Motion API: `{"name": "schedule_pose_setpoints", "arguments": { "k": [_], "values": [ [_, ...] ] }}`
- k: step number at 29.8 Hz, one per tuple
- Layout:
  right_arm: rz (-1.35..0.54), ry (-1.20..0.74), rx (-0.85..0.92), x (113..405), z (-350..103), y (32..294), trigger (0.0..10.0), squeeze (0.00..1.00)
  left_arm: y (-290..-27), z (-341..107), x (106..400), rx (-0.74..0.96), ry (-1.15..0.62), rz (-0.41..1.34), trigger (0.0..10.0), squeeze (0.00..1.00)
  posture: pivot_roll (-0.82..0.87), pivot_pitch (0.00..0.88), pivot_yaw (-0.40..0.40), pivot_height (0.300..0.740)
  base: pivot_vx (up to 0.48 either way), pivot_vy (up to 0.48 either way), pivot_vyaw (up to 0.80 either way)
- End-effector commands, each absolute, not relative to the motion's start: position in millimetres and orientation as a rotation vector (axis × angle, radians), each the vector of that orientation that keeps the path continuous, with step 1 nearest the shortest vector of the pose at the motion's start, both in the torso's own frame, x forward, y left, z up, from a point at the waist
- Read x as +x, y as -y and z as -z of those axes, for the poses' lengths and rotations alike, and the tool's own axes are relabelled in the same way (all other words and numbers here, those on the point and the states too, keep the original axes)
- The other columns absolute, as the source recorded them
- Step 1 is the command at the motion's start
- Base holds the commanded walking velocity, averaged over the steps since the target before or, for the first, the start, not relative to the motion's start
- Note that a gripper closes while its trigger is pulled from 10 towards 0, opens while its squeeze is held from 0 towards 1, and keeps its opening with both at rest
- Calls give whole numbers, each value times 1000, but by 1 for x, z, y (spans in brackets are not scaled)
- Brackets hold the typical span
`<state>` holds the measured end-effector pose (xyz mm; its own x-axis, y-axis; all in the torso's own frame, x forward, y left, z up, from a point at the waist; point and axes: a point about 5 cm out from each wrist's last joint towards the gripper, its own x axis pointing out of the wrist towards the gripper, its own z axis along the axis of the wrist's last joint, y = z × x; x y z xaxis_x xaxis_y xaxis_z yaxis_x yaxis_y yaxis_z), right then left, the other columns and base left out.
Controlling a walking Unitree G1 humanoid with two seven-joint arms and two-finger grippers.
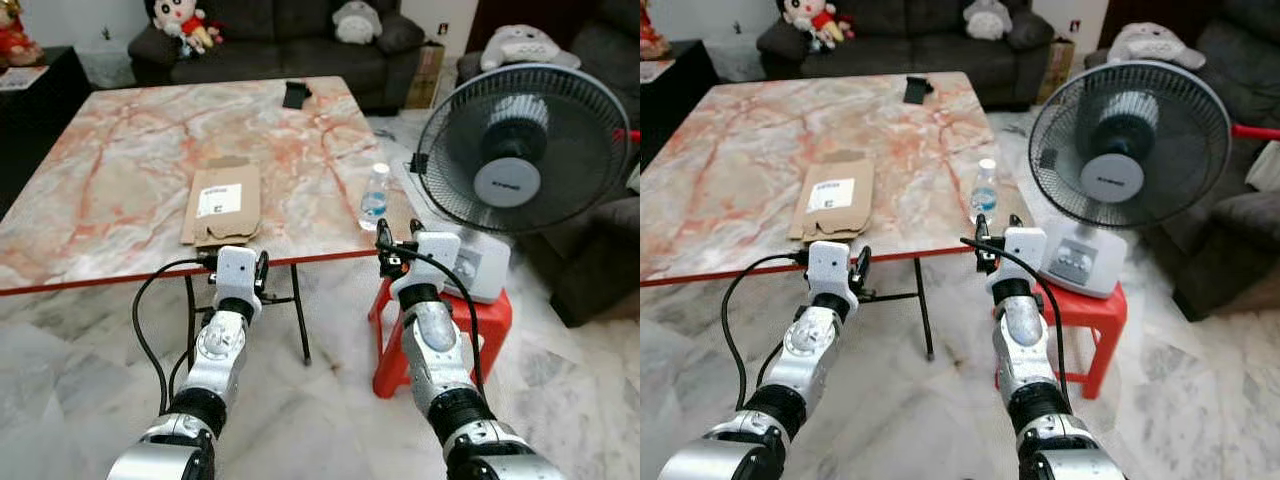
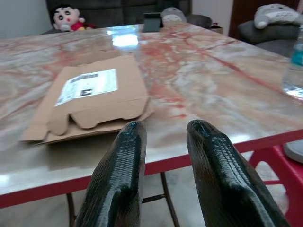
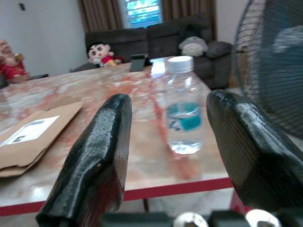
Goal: Picking trash to rubbish bin
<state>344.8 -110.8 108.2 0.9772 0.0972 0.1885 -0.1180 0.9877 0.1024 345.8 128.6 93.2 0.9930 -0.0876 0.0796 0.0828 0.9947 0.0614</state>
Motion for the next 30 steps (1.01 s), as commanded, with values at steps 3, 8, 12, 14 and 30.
{"name": "schedule_pose_setpoints", "arguments": {
  "k": [3, 8, 12, 14, 30],
  "values": [
    [-126, 223, 112, 347, -118, 107, 10000, 0, -126, -107, 352, 53, 137, 82, 10000, 0, -50, 0, 14, 740, 259, 0, 0],
    [-133, 221, 118, 349, -120, 108, 10000, 0, -125, -109, 352, 54, 148, 85, 10000, 0, -47, 0, 10, 740, 260, 0, 0],
    [-136, 232, 127, 349, -122, 108, 10000, 0, -126, -110, 352, 54, 152, 81, 10000, 0, -46, 0, 10, 740, 257, 0, -709],
    [-133, 238, 123, 349, -123, 109, 10000, 0, -126, -110, 352, 55, 153, 79, 10000, 0, -46, 0, 9, 740, 259, 0, 0],
    [-131, 261, 130, 349, -127, 111, 10000, 0, -124, -116, 352, 51, 189, 101, 10000, 0, -43, 0, 7, 740, 256, 0, -200]
  ]
}}
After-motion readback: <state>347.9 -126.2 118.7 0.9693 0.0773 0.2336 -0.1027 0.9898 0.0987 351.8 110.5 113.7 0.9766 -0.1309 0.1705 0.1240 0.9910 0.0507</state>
